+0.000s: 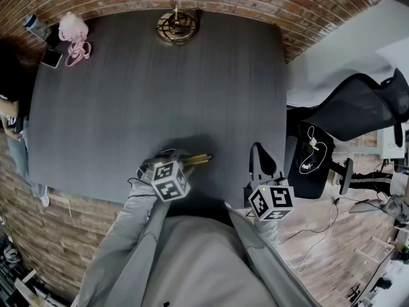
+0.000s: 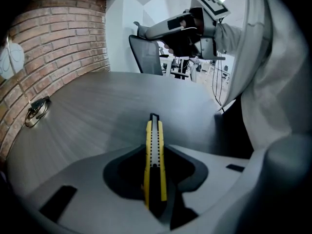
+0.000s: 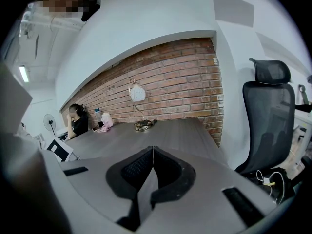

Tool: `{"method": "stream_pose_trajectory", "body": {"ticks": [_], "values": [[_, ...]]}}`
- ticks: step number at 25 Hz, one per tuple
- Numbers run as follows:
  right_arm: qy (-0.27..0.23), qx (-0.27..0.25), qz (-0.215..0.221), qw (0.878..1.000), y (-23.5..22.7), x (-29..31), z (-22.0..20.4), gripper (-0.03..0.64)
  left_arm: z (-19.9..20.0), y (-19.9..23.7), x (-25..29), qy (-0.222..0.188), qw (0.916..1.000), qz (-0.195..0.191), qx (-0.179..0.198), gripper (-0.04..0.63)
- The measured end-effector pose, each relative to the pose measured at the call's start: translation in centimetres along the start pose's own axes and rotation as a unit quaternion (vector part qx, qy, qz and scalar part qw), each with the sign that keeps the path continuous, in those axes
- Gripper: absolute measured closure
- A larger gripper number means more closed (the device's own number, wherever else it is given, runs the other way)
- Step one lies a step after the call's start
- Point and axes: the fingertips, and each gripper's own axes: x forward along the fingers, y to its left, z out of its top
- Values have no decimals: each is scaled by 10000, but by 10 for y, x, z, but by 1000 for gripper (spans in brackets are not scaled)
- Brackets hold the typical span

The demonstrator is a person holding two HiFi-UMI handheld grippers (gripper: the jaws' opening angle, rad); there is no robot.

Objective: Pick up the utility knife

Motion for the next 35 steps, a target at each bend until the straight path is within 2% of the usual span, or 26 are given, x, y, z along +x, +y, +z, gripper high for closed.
{"method": "stream_pose_trajectory", "body": {"ticks": [10,20,26,35], "values": [[-34,-33,30,10000,-3,-1,4,599,12,7,-7,-202,9995,179,-186,472],[-218,-90,102,9997,-9,-6,18,598,42,28,-31,-513,9962,647,-273,472],[-374,-172,185,9990,-11,-6,33,598,69,49,-57,-812,9895,1142,-343,472],[-595,-293,302,9973,-11,-3,58,598,112,79,-100,-1366,9737,1753,-497,472]]}}
